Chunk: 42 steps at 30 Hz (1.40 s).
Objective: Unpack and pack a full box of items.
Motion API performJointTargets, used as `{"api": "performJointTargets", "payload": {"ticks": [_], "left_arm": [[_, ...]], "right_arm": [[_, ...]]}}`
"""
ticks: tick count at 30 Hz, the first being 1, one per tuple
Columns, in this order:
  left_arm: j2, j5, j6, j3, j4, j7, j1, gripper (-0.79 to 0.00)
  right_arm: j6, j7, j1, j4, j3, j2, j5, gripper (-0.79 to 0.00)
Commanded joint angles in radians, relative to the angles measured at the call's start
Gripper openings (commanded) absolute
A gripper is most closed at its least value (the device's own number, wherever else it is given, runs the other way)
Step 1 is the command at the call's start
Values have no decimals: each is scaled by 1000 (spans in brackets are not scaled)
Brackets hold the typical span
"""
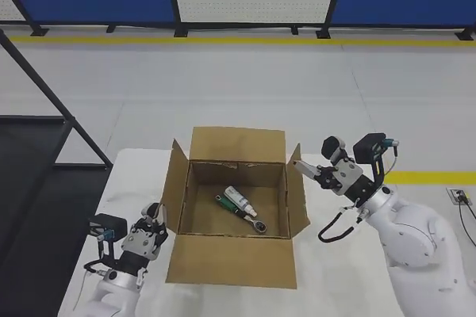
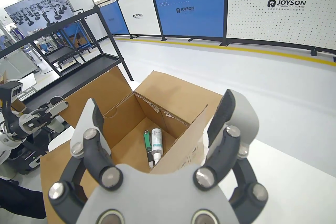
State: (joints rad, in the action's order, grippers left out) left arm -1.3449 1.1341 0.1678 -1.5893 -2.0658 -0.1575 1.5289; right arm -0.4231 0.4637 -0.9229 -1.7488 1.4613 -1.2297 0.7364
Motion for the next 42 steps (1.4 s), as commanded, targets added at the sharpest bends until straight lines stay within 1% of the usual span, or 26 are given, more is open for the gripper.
{"api": "performJointTargets", "payload": {"ticks": [1, 4, 6, 10, 14, 17, 19, 23, 27, 31, 34, 38, 42], "left_arm": [[1, 1, 0, -4, -13, -6, 5, 0], [3, -18, 2, -16, -42, -8, 13, 0], [5, -32, 2, -36, -65, 6, 17, 0], [6, -81, -3, -64, -101, 25, 24, 0], [9, -107, -5, -94, -107, 11, 23, 0], [11, -68, -79, -119, -88, -19, 0, 0], [9, -103, -108, -124, -86, -16, -10, 0], [6, -206, -171, -165, -82, -2, -7, 0], [6, -245, -209, -196, -68, -23, -8, 0], [12, -210, -194, -177, -33, -91, -22, 0], [15, -153, -177, -138, -16, -122, -34, 0], [16, -82, -167, -60, -7, -145, -57, 0], [16, -53, -163, -14, -7, -164, -71, 0]], "right_arm": [[-5, -12, -14, -2, 3, 1, -23, 0], [-16, 9, -31, 14, 19, 4, -101, 0], [9, 77, -31, 44, 30, 7, -206, 0], [44, 185, -1, 107, 32, 11, -343, 0], [19, 313, 56, 193, 3, 13, -494, 0], [-2, 347, 96, 241, -25, 14, -529, 0], [-24, 371, 117, 261, -48, 13, -562, 0], [-60, 411, 153, 293, -86, 12, -606, 0], [-79, 435, 192, 325, -124, 11, -625, 0], [-94, 438, 231, 359, -178, 5, -638, 0], [-103, 432, 259, 392, -211, 0, -644, 0], [-109, 418, 290, 451, -257, -8, -648, 0], [-112, 391, 306, 501, -287, -14, -653, 0]]}}
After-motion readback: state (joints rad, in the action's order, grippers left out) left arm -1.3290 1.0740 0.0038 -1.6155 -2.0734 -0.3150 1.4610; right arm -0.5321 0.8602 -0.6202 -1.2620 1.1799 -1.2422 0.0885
